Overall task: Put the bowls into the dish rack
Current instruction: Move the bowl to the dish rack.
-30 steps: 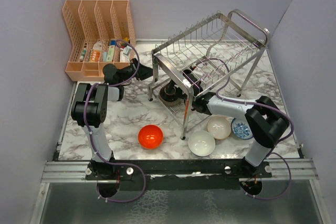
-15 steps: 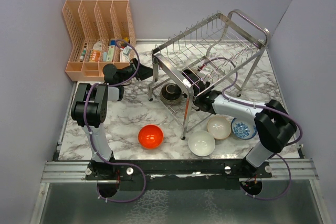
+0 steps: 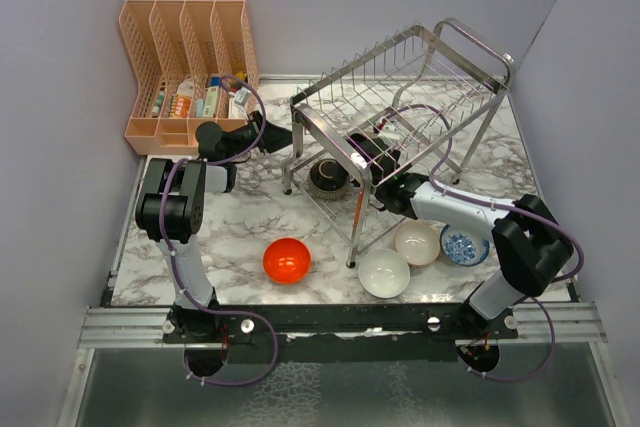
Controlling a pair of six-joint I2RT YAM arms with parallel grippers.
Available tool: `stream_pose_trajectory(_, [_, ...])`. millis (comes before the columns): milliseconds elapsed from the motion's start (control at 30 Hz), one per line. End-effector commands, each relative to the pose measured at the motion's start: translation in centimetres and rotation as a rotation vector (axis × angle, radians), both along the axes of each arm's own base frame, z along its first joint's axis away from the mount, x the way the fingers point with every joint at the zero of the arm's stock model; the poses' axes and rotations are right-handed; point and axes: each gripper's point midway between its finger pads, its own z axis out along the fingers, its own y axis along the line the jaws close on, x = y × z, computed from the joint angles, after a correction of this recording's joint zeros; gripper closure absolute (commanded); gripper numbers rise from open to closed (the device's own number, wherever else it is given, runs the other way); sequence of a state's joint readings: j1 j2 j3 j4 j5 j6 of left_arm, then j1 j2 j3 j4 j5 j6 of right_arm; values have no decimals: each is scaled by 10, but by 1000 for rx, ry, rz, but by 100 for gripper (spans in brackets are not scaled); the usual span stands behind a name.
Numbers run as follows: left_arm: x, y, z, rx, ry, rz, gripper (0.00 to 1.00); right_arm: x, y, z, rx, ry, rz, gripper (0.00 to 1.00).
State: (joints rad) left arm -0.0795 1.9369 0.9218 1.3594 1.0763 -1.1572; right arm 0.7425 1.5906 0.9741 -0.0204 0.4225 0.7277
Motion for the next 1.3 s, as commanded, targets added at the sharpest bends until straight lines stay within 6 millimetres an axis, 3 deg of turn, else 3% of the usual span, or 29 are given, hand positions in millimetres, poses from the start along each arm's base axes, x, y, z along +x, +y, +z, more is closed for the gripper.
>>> stream_pose_trajectory(0, [2,1,13,-2,-60,-2,61,4,15,14,45,-32,49,0])
stream_pose_trajectory(367, [3,1,10,-2,-54,0,61,-14,1,-30,-41,75,57,0])
stream_pose_trajectory(733, [2,1,9,0,-53,-2,61,-24,27,-34,59,46,211,5])
stream_pose_trajectory(1067, [3,-1,5,4,-45,-4,61,-44,8,-70,137,171,143,18])
stream_pose_trajectory(1267, [4,-2,2,17,-38,-3,61,-47,-10,-68,141,157,87,26])
